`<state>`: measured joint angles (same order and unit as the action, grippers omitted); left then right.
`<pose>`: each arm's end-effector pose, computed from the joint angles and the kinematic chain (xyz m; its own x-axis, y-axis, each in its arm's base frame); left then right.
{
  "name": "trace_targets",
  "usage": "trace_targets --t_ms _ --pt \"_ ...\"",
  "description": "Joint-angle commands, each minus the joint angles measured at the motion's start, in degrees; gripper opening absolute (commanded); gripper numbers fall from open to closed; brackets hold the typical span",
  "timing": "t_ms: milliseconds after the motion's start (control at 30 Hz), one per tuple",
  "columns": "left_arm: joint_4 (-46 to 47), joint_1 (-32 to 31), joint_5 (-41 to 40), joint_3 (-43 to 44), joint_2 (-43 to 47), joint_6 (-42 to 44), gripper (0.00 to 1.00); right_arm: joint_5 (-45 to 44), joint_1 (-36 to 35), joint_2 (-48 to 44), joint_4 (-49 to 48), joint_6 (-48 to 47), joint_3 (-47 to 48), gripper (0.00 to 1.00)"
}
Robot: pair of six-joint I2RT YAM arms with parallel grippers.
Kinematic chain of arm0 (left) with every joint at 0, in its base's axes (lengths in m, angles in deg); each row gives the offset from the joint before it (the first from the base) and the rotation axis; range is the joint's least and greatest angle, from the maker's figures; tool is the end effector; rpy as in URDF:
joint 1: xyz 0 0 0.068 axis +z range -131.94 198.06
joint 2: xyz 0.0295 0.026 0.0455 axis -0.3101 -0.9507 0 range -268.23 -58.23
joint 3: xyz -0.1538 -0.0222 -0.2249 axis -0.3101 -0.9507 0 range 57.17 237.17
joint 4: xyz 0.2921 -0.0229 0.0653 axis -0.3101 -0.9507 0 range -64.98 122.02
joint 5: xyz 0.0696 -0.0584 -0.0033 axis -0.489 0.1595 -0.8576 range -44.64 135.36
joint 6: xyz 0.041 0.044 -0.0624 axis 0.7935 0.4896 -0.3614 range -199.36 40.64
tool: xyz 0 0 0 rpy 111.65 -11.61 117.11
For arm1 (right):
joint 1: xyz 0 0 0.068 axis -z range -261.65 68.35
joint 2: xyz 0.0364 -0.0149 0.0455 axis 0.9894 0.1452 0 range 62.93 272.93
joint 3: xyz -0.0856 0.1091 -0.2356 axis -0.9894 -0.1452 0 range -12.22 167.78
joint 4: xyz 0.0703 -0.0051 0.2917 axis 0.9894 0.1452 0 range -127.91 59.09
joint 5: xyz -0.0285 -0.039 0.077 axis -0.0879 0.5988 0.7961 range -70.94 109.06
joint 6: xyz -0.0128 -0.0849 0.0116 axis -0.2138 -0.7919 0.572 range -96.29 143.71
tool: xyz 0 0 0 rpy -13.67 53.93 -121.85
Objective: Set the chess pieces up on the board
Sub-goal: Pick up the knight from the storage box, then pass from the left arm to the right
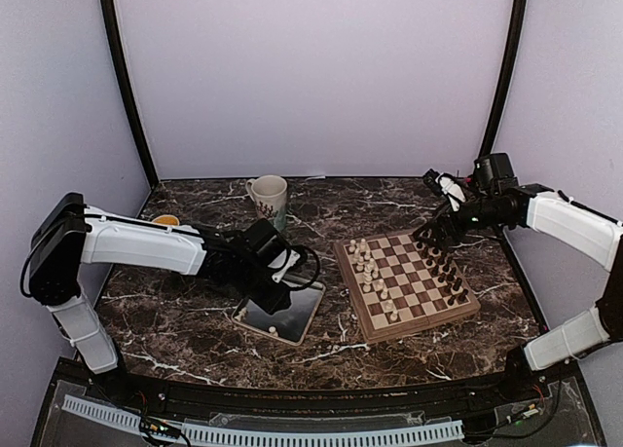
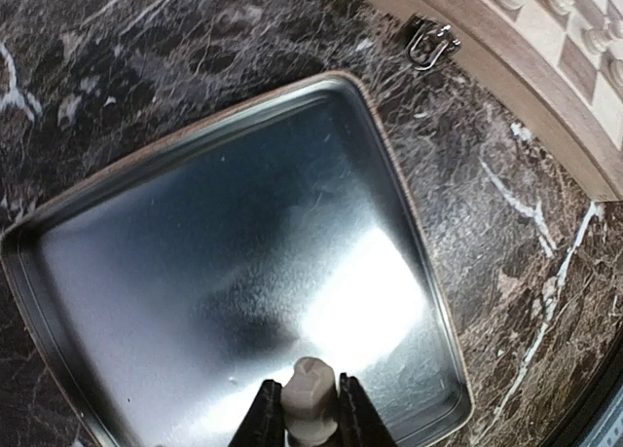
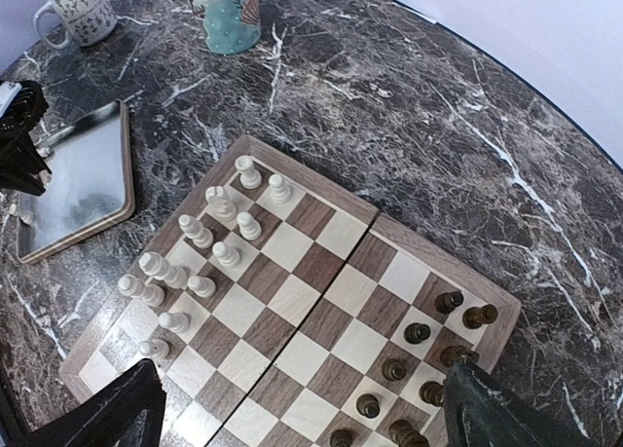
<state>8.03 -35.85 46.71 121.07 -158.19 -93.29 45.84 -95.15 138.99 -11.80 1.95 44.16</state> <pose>0.2385 -0.3304 0.1238 -0.6915 0.5401 -0.4797 0.6679 0.7309 -0.1401 0.3273 0.1141 0.2284 -0.4568 -0.4499 -0.7674 -0.7357 0.6761 0.0416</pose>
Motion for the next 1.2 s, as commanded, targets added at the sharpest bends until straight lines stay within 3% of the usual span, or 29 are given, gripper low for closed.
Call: trace_targets --t_ms 0,200,400,600,900,1167 --pt "18.2 -0.23 4.35 -8.3 6.3 6.31 0.13 7.61 0.04 -1.42 -0.5 1.52 0.34 1.0" --pt "41.25 -0.23 9.03 -18.02 9.24 9.2 0.13 13.82 -1.61 2.27 4.93 0.32 3.49 1.0" --pt "50.91 -0.23 12.58 -19.24 7.04 9.28 0.14 15.93 -7.04 9.5 14.94 -0.48 12.65 0.84" --pt "53.66 -0.96 11.06 -19.34 6.54 9.01 0.14 18.7 -14.42 21.37 23.09 1.63 22.26 0.67" --pt "49.66 -3.01 7.37 -17.28 6.87 11.56 0.16 21.79 -22.84 32.91 28.51 3.22 33.37 0.57" --pt "47.69 -3.89 8.12 -15.69 6.69 11.82 0.17 23.33 -27.08 36.94 29.65 2.79 37.79 0.48"
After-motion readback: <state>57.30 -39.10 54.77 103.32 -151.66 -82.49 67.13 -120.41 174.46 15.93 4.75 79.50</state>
